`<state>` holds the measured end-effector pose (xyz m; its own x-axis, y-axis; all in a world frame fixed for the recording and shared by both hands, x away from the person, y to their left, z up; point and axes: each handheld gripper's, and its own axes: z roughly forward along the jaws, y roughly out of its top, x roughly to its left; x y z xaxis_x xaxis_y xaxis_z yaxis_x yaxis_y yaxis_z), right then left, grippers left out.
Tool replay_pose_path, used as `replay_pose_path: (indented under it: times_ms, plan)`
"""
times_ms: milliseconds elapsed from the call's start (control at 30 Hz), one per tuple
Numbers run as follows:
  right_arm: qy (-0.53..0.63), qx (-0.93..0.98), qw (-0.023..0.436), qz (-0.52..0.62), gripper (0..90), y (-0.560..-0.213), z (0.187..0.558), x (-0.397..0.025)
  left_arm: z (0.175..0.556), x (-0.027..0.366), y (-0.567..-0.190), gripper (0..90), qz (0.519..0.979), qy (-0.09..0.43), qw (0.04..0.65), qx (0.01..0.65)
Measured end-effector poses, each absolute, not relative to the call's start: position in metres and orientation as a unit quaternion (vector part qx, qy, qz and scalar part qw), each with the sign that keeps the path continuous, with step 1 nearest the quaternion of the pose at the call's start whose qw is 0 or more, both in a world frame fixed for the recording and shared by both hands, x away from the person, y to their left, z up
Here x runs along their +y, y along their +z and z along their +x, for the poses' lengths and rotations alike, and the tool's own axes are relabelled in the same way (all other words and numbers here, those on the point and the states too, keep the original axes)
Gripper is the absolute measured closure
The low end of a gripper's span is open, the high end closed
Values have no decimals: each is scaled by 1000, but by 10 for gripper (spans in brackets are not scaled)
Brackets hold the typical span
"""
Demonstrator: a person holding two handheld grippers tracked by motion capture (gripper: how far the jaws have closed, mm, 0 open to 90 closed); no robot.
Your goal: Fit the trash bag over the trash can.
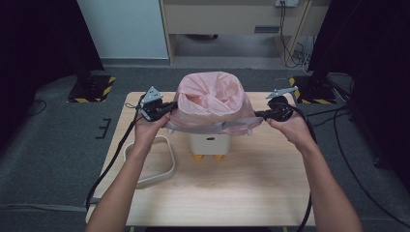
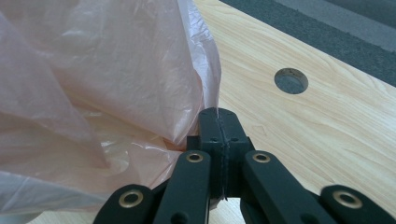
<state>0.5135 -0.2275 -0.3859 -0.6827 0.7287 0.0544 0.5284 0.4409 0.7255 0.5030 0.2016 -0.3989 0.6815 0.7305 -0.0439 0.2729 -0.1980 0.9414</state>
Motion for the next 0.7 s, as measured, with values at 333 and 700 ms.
replay_pose_path:
  times_ms: [333,700]
  plan:
    - [393,819,153,388,716,-386,510,-236,499,202,-397,815,742,225,536,334]
    - [462,773,191,391,506,-330,507,-242,489,205,-383,503,726,272,537,331]
